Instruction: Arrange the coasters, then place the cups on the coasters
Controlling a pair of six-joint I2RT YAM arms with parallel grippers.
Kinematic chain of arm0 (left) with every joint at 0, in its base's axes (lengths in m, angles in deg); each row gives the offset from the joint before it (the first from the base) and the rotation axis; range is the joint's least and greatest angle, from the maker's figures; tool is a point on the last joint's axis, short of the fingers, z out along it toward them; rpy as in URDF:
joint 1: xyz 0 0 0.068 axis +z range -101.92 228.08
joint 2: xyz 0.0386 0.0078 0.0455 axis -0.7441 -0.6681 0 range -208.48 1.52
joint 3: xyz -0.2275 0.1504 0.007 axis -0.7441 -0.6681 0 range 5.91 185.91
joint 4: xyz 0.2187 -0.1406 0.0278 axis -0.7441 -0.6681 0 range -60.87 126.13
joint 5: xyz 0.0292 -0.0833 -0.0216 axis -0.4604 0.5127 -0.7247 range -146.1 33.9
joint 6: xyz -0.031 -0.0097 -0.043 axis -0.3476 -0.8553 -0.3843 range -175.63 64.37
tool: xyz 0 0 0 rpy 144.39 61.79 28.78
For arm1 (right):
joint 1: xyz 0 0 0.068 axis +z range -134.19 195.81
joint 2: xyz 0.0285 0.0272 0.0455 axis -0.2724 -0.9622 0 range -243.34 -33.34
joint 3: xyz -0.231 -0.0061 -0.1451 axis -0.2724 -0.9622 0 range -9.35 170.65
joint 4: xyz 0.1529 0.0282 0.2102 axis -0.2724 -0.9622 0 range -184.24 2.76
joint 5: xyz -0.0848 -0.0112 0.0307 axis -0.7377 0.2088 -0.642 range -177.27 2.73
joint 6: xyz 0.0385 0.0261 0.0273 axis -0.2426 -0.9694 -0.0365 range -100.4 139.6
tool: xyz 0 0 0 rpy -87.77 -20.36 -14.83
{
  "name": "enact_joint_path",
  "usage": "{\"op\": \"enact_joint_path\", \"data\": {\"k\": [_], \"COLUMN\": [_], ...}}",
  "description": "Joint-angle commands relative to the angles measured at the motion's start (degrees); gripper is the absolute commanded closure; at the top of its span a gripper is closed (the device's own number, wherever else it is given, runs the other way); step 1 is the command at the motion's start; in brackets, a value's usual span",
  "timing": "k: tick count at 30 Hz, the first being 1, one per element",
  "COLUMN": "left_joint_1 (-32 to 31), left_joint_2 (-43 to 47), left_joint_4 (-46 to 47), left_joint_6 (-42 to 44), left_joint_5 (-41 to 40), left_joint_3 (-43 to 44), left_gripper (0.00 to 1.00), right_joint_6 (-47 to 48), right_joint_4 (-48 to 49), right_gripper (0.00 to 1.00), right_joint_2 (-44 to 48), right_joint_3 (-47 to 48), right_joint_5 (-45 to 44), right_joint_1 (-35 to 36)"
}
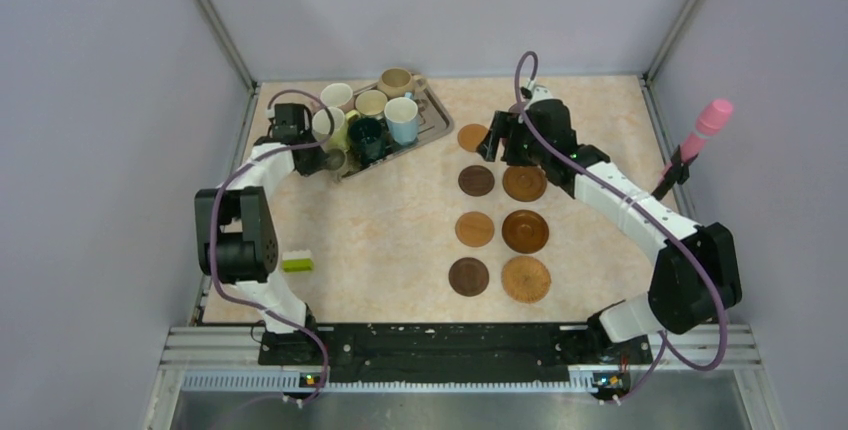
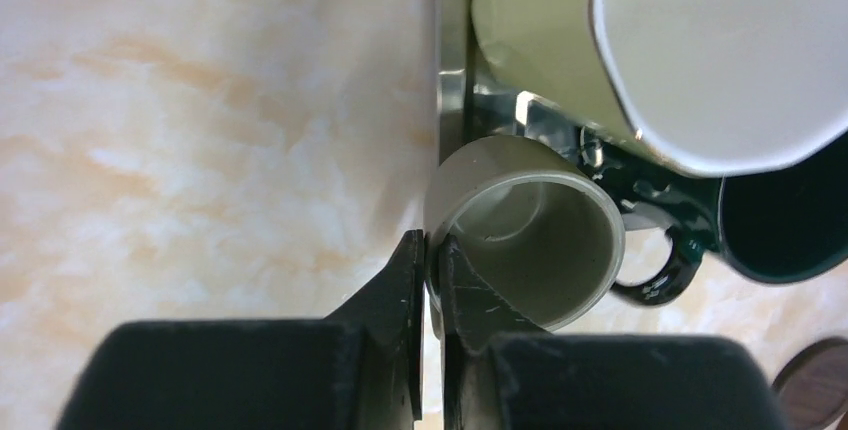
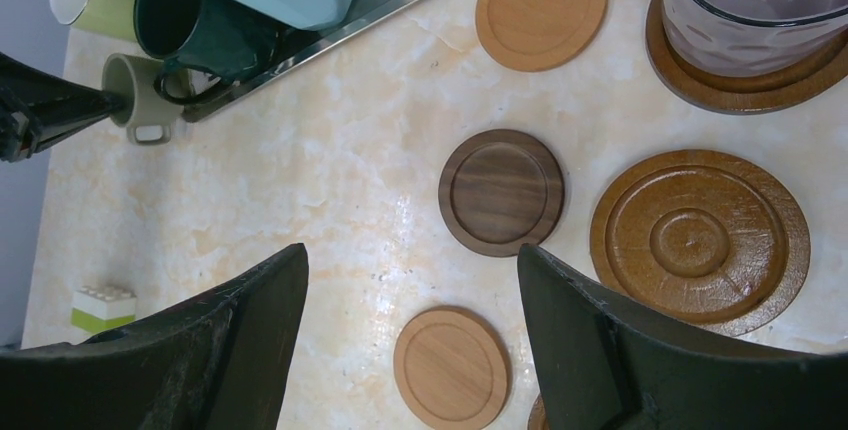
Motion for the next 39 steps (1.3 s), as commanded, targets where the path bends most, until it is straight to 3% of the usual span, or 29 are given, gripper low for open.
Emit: {"op": "enact_joint_path", "data": {"k": [1, 7, 14, 21, 28, 33, 39], "left_joint_1": [0.3, 0.3, -3.4, -16.7, -32.6, -46.0, -57.5], "left_joint_2": [8.2, 13.6, 19.8, 23.5, 25.5, 22.3, 14.4], "left_joint_4": [-4.9, -8.9, -10.5, -15.5, -15.5, -14.3, -15.1], "left_joint_6": [1.6, 3.6, 6.3, 7.3, 0.8, -4.1, -7.0], "left_joint_5": [-5.4, -3.9, 7.0, 6.9, 5.7, 1.8, -3.3], "left_joint_3": [2.4, 1.4, -2.1, -2.6, -4.1, -3.2, 0.1], "left_gripper": [1.0, 1.0, 1.0, 1.0, 1.0, 1.0, 1.0], "right_joint_6": [-0.3, -2.8, -3.5, -1.2, -2.0, -3.5, -3.9], "right_joint_4": [0.7, 1.0, -2.8, -7.5, -12.0, -13.1, -14.3], "right_gripper": [0.24, 0.24, 0.24, 0.18, 0.16, 0.16, 0.16], "right_joint_2": [3.2, 5.3, 11.3, 21.4, 29.6, 35.4, 38.6], "right_joint_3": [-0.3, -3.8, -10.4, -16.3, -18.1, -19.4, -18.9], "right_joint_5": [0.6, 3.6, -0.2, -2.7, -5.9, -9.1, -12.4], "right_joint_1": [-0.1, 0.0, -0.2, -0.2, -0.1, -0.2, -0.1]}}
